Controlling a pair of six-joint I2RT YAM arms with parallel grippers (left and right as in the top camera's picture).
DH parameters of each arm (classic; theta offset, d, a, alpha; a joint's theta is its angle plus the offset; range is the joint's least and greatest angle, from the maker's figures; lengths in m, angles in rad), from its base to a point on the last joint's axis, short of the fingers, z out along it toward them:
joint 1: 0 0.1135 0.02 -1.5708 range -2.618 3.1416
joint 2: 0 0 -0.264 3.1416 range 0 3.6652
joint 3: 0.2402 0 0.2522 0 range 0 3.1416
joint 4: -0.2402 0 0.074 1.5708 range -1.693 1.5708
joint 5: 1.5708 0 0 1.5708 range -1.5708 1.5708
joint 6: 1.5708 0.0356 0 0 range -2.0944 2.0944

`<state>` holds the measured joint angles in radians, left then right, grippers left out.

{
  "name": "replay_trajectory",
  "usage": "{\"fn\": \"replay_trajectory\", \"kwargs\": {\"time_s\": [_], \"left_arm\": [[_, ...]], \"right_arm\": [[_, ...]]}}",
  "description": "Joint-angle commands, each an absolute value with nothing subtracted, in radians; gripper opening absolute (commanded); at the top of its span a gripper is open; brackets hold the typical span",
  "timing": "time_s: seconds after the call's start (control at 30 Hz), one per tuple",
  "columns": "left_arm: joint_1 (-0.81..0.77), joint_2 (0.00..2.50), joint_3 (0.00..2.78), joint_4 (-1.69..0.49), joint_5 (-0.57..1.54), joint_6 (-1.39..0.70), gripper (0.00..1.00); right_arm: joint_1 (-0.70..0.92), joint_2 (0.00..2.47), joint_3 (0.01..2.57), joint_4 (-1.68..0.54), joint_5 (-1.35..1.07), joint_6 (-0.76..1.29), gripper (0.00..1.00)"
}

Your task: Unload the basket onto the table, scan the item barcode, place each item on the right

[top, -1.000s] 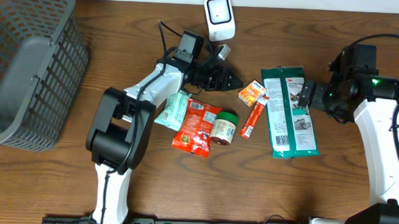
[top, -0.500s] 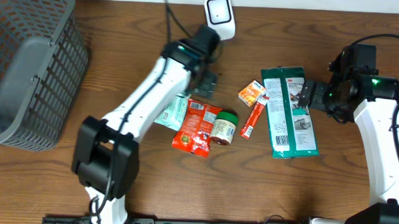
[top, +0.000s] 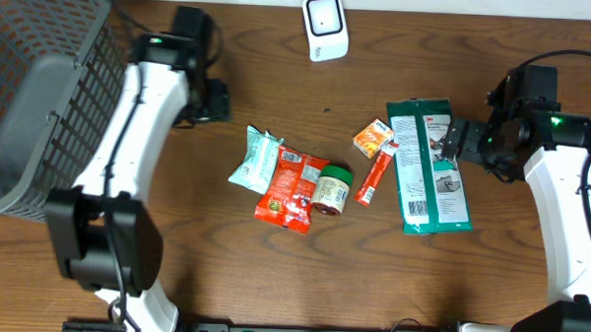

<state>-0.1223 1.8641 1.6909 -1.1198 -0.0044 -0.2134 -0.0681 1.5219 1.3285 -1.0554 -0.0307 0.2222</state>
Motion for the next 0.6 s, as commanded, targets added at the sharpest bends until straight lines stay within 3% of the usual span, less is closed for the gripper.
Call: {"fn": "replay_trajectory", "kwargs": {"time_s": [0.0, 0.17, 0.57], "left_arm": [[-0.078, 1.794, 1.707, -1.150, 0.068, -0.189, 0.71], [-0.042, 1.701, 1.706, -1.115, -0.022, -0.187, 0.70], [0.130, 1.684, 1.706, -0.780, -0.040, -0.123, 0.60]], "right_arm": [[-0.070, 1.524, 1.326, -1.038, -0.055, 0.258, 0.99], [-0.070, 1.524, 1.326, -1.036, -0.098, 0.322, 0.99], [-0.070, 1.524, 1.326, -1.036, -0.189, 0.363, 0.99]]}}
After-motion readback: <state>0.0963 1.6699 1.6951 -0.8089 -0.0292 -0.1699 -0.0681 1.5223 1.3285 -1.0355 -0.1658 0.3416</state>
